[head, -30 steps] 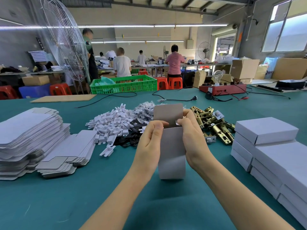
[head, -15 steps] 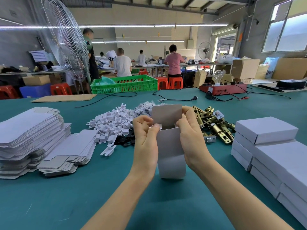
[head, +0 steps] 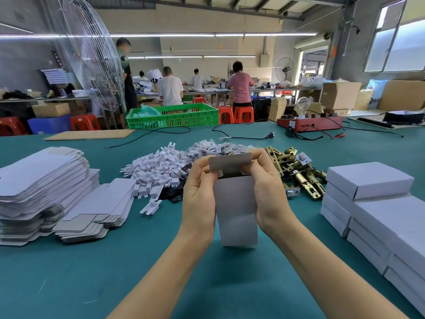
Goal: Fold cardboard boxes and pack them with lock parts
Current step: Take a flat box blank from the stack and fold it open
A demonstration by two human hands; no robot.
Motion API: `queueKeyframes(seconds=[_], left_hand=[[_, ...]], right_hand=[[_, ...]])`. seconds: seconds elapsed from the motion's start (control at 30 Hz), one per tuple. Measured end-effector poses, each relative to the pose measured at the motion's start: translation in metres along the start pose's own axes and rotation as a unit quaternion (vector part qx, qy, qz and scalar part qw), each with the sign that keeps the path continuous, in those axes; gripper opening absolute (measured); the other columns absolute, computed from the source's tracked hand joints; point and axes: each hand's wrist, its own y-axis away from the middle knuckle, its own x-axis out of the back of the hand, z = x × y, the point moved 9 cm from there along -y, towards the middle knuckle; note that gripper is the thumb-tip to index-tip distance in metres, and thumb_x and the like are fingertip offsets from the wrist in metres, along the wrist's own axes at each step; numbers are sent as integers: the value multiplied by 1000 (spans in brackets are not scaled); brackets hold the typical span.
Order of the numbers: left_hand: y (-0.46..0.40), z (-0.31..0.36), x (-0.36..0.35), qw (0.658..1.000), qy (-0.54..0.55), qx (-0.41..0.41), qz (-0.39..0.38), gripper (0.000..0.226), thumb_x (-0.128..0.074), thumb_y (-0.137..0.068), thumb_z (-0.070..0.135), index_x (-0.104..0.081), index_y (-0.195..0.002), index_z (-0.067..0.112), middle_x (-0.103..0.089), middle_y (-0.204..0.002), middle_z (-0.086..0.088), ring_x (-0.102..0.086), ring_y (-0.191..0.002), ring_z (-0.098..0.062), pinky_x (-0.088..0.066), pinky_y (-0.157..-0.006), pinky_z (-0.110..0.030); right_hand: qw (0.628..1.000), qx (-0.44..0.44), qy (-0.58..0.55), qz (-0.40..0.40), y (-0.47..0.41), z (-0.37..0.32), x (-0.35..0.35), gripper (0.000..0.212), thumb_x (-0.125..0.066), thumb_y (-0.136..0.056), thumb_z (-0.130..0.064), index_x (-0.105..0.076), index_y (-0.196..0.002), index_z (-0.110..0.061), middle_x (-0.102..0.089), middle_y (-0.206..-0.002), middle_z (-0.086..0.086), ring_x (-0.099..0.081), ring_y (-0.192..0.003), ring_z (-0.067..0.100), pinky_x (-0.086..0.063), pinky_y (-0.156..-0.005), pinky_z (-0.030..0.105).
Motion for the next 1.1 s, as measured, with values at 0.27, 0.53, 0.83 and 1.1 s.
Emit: queueKeyframes(seconds=[0.27,0.53,0.83,1.1], left_hand=[[6,4,-3,999,28,-12,-20,25,-46,-91,33,-66,-83,19,-67,-82,-3,-60,-71,-12,-48,-59,-22],[4,4,2,1000,-9,2,-2,15,-52,-85,30,-64,-85,21,-65,-88,-4,-58,-80,-16,-45,-71,-33],[0,-1,10,998,-46,42,31,15,-50,-79,34,-65,-80,32,-63,-95,-6,-52,-90,-21,-39,-81,-42],[-3,-4,14,997,-59,44,37,13,-53,-83,32,-63,-91,30,-66,-102,-11,-57,-89,-19,-44,-80,-41]], right_hand=[[1000,-2,5,28,3,-2,5,15,-47,-71,-15,-59,-64,-23,-60,-78,3,-52,-84,23,-41,-80,43],[1000,-25,18,-3,4,1,-2,35,-62,-68,-46,-56,-80,-13,-56,-85,3,-52,-88,19,-39,-81,40],[998,-34,59,6,4,8,-1,18,-63,-76,-38,-57,-85,-23,-57,-80,-6,-54,-74,4,-43,-66,15],[998,-28,56,1,5,3,-2,16,-64,-80,-34,-58,-92,-23,-57,-86,4,-52,-78,12,-43,-72,30]])
